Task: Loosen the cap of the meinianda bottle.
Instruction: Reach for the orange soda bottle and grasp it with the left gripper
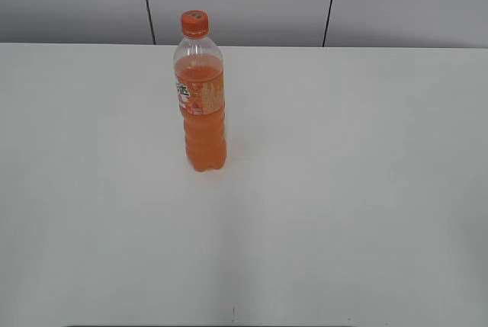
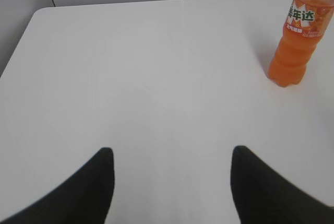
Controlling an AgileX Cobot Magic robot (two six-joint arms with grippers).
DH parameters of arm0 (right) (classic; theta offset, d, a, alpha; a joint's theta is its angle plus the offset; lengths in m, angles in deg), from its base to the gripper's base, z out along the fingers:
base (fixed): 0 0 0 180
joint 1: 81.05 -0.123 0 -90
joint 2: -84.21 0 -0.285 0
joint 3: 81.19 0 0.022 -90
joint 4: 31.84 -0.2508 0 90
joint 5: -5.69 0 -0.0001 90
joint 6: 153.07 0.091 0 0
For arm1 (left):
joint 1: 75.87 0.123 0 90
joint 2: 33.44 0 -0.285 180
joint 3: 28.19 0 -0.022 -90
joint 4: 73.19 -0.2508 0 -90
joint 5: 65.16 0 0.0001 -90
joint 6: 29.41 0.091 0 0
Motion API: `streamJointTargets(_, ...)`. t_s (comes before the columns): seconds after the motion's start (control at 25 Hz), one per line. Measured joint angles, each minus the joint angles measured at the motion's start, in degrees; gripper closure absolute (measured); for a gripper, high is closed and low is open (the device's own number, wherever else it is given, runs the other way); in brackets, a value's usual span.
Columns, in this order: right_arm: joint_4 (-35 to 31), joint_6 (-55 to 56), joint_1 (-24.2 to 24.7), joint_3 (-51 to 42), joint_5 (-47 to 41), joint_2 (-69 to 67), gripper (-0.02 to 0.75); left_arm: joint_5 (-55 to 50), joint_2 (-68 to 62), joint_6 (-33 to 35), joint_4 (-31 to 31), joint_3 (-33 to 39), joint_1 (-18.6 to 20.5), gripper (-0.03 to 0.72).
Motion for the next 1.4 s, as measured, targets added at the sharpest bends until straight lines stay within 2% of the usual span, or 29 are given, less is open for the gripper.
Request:
streamJointTargets(1.0,0.0,0.0,0.0,0.0,0.0,0.0,0.15,0.7,-3.3,0.0,0.0,-0.1,0.0,0.252)
streamJointTargets(1.2,0.0,0.0,0.0,0.0,0.0,0.0,0.15,10.0,-5.2,0.8,0.0,-0.5,0.0,0.252)
streamJointTargets(1.4,0.0,0.0,0.0,0.0,0.0,0.0,0.15,27.3,-9.8,1.3,0.1,1.7,0.0,0.252)
